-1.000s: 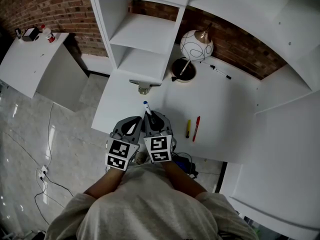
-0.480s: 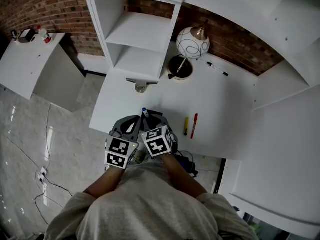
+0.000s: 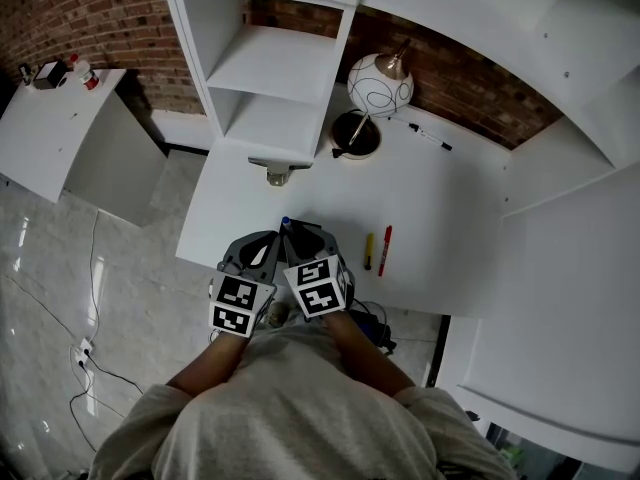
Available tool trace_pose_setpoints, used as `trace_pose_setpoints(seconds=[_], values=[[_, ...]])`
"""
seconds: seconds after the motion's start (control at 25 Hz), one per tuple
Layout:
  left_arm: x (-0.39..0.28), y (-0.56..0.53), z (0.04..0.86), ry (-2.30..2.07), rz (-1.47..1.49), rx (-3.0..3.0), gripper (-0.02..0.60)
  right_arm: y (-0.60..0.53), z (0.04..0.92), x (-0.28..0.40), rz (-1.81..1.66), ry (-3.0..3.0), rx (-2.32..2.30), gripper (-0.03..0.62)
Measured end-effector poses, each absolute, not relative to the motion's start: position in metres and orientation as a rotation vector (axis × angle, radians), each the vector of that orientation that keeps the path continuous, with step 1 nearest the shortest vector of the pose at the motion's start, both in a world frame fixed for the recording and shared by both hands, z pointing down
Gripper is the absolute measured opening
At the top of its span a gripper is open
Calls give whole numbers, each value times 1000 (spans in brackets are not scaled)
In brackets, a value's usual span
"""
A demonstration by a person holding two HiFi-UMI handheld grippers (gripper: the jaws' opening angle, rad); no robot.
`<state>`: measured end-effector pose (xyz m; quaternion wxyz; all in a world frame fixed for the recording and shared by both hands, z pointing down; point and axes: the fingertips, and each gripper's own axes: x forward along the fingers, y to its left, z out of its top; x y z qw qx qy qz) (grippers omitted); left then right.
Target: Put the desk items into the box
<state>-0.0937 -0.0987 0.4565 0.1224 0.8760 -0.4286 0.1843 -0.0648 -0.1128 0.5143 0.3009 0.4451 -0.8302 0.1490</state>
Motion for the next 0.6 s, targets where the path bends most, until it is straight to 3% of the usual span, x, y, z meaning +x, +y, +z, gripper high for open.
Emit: trace_pose_setpoints(seconds=[0.36, 0.6], values=[[-76, -99, 439, -1286, 469, 2645, 3, -111, 456, -47, 120, -2377, 1473, 100], [-55, -98, 421, -1295, 406, 2735, 3, -104, 423, -18, -3, -2397, 1641, 57]])
